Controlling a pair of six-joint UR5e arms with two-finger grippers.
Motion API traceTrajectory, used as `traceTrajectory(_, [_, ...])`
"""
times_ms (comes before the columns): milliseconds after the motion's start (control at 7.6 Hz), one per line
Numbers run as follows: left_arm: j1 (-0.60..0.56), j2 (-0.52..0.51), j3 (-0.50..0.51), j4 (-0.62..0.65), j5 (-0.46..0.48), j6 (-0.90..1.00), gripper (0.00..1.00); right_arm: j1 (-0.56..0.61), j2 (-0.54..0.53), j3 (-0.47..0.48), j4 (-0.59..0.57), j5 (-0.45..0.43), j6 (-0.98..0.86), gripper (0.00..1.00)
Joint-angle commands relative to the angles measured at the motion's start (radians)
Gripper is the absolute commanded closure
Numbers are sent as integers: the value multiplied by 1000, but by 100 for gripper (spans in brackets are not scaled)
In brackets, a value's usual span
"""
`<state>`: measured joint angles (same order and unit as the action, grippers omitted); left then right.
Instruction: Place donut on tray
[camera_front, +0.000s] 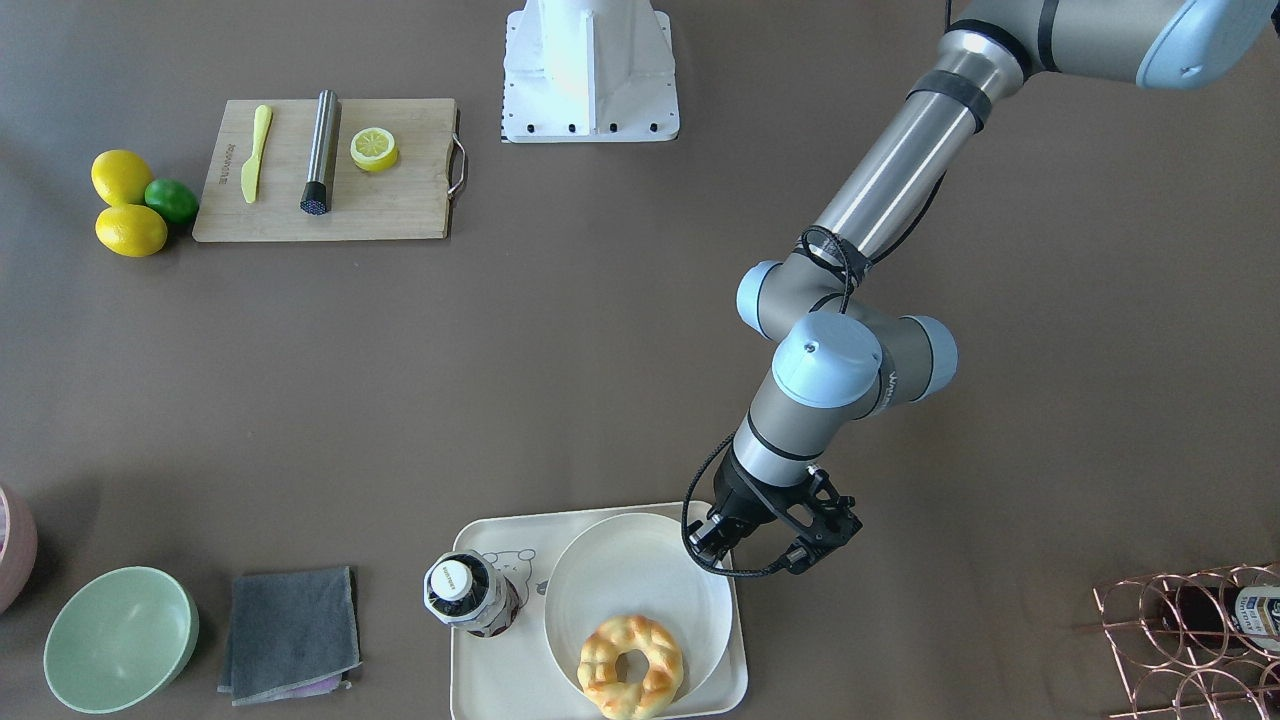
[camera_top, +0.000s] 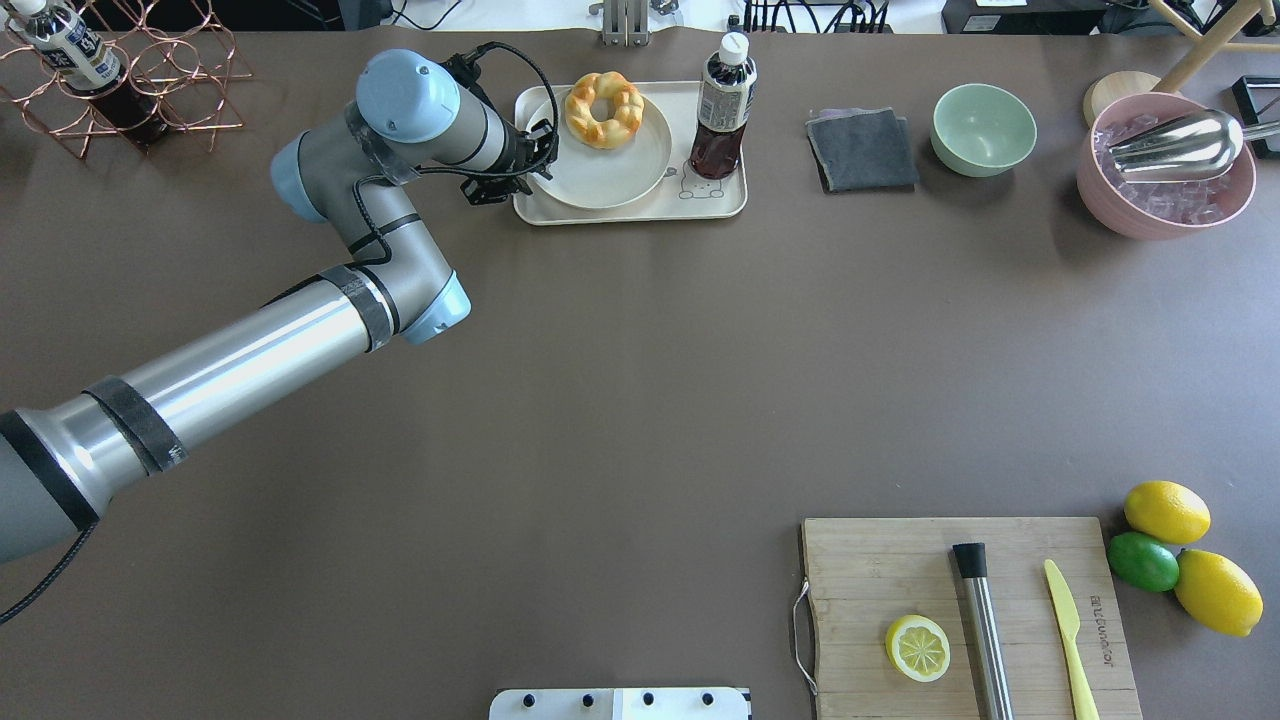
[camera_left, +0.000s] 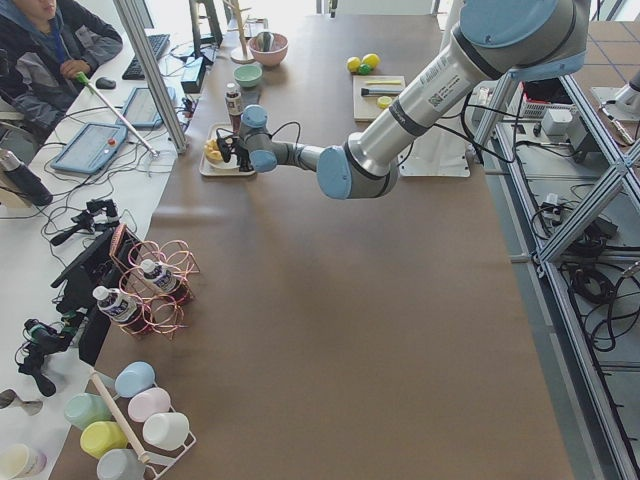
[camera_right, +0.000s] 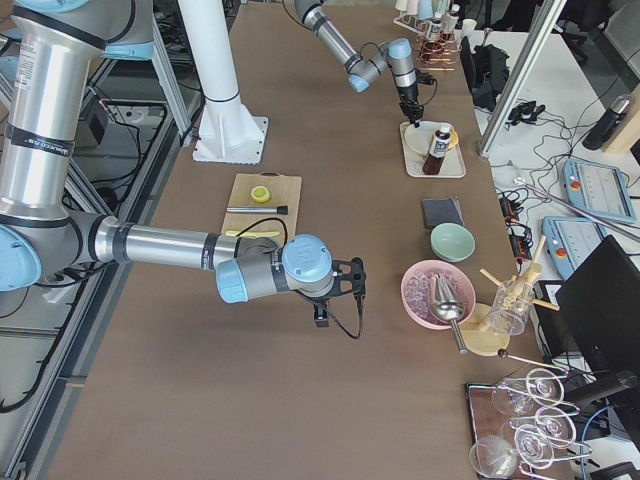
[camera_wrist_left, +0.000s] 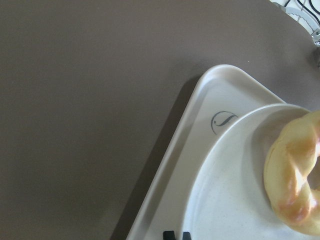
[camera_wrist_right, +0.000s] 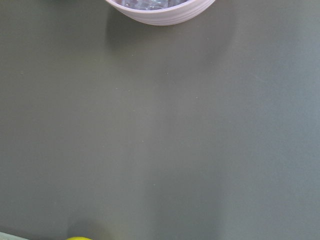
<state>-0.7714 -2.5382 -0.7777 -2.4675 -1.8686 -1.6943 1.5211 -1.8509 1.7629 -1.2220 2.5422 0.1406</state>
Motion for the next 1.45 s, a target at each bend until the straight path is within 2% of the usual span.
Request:
traceTrajectory(0, [1, 1, 0, -2, -3, 4, 32, 22, 6, 1, -62, -20, -46, 0])
traceTrajectory(263, [-8, 2, -30, 1, -10, 15, 27, 30, 19, 9, -106, -52, -46, 0])
traceTrajectory(395, [-25, 57, -114, 10, -44, 98, 9, 33, 57, 12, -157, -78, -46, 0])
traceTrajectory(526, [-54, 167, -271, 92, -114, 216, 3, 33, 85, 12, -193, -97, -46, 0])
traceTrajectory(789, [-138, 289, -522, 385, -275, 490, 3, 28, 107, 12, -218, -121, -46, 0])
traceTrajectory(921, [-194, 383, -620, 448, -329, 650, 3, 31, 127, 12, -243, -134, -62, 0])
traceTrajectory(1053, [-242, 454, -709, 528, -339, 829, 3, 43, 137, 12, -289, -145, -106, 0])
traceTrajectory(1316, [-304, 586, -968, 889, -337, 1208, 3, 83, 173, 13, -396, -151, -197, 0])
